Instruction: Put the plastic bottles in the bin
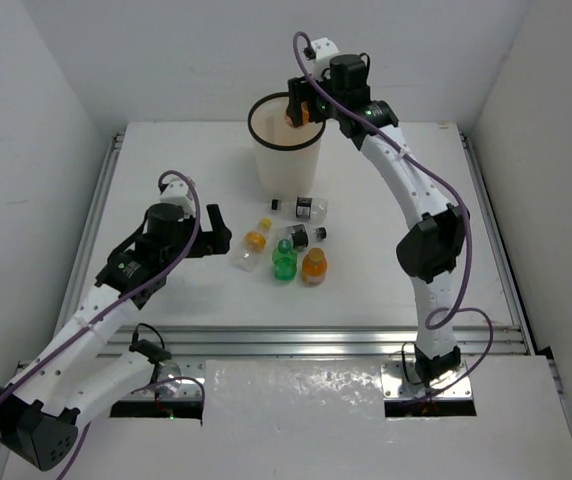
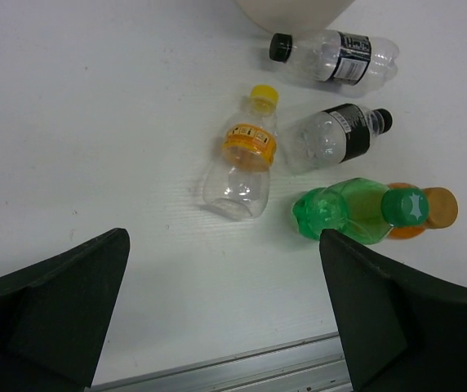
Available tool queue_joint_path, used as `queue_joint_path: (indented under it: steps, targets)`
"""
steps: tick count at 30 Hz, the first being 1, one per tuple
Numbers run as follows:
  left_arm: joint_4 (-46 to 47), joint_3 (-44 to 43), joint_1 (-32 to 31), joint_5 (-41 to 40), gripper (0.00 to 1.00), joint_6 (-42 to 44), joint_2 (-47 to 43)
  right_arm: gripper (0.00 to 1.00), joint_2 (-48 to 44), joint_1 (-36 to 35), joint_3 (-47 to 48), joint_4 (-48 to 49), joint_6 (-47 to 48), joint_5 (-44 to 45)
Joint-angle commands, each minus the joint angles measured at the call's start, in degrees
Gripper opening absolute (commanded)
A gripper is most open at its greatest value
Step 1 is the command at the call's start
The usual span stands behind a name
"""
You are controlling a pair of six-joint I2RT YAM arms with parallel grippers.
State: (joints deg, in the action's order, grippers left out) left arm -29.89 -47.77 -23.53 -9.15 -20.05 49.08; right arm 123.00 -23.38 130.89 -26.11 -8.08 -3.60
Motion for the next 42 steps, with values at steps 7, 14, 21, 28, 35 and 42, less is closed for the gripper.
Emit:
queue_joint_path:
  steps: [7, 14, 21, 28, 35, 42]
  targets:
    - [3.26, 0.31, 1.99, 2.55, 1.00, 1.42, -0.12, 0.99, -11.27, 0.17, 0.25, -2.54, 1.40, 0.51]
    - [3.35, 0.39, 2.35, 2.56, 1.00, 1.42, -1.00, 0.99, -43.16, -0.53, -52.26, 0.34, -8.78, 1.31]
    - [3.70, 0.31, 3.05, 3.78, 1.00, 1.60, -0.65, 0.98, -61.55, -5.89, -90.70, 25.03, -8.10, -10.71]
    - [3.87, 0.48, 3.14, 4.75, 1.00, 1.95, 0.05, 0.96, -55.09, -6.95, -97.93, 36.37, -4.76, -12.05]
    - [3.96, 0.57, 3.14, 5.37, 1.00, 2.21, 0.05, 0.92, -44.97, -8.17, -97.67, 43.60, -4.23, -14.15]
    - [6.24, 0.31, 3.14, 16.04, 1.00, 2.91, 0.40, 0.37, -47.57, -10.28, -98.90, 45.01, -4.84, -8.31]
